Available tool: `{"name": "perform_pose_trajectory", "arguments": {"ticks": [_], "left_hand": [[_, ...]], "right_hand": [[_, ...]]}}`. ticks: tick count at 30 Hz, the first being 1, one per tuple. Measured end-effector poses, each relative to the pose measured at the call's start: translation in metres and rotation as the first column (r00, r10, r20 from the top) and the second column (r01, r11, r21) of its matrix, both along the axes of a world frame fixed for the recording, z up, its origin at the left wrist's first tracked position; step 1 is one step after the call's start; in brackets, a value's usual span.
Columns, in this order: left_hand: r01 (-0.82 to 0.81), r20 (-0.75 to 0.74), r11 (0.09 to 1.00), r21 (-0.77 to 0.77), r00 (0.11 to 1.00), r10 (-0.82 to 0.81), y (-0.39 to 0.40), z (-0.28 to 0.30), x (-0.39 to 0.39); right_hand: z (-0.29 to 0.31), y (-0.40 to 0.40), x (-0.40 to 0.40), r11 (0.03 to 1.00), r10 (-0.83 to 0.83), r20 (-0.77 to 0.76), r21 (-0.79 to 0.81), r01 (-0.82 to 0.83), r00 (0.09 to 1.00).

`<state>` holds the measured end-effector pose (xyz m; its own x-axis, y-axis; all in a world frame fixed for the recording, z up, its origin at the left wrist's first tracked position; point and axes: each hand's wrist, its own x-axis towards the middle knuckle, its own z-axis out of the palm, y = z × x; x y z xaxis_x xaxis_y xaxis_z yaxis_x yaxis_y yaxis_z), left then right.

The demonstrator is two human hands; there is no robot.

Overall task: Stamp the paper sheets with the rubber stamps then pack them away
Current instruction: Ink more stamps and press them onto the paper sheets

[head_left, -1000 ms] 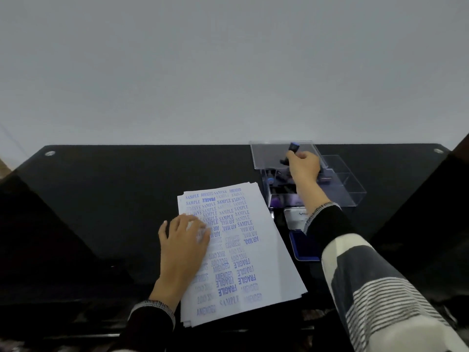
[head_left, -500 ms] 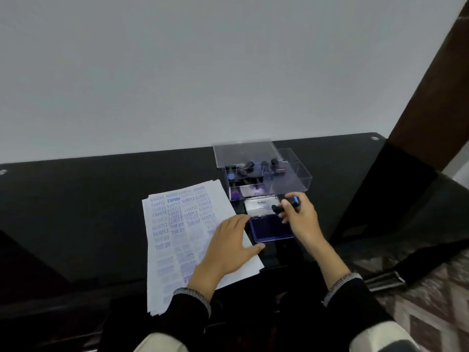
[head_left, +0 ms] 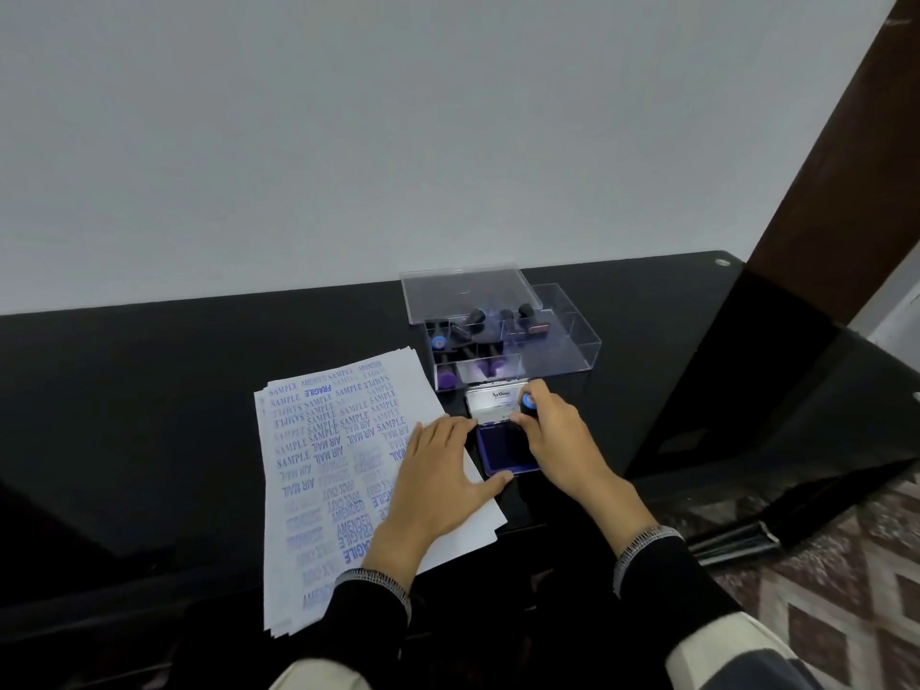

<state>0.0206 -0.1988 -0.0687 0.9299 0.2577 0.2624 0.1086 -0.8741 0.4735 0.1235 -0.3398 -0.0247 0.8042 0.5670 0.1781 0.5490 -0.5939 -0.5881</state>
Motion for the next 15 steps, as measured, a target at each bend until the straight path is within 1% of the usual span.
{"name": "perform_pose_trajectory", "arguments": {"ticks": [4,7,9,10,13,15], "left_hand": [[0.001,0.007,1.000,0.005,1.000,-0.001,0.000,-0.001,0.000],[-0.005,0.008,1.000,0.005,1.000,0.005,-0.001,-0.002,0.000],[-0.006,0.003,1.000,0.002,1.000,0.006,-0.001,-0.002,0.000],[-0.006,0.000,1.000,-0.001,1.000,0.006,-0.001,-0.002,0.000],[-0.006,-0.011,1.000,-0.007,1.000,0.006,-0.001,-0.001,0.000],[-0.007,-0.018,1.000,-0.004,1.000,0.007,-0.001,0.000,0.000]], "right_hand": [[-0.009,0.004,-0.003,1.000,-0.013,0.105,-0.020,0.016,0.994],[-0.015,0.007,-0.006,0.996,-0.007,0.221,-0.086,0.027,0.975],[-0.016,0.009,-0.006,0.995,-0.020,0.260,-0.089,0.045,0.965],[-0.015,0.010,-0.006,0.995,-0.033,0.254,-0.078,0.054,0.967],[-0.013,0.012,-0.003,0.997,-0.066,0.163,-0.032,0.072,0.984],[-0.014,0.013,-0.003,0.997,-0.071,0.157,-0.017,0.075,0.985]]}}
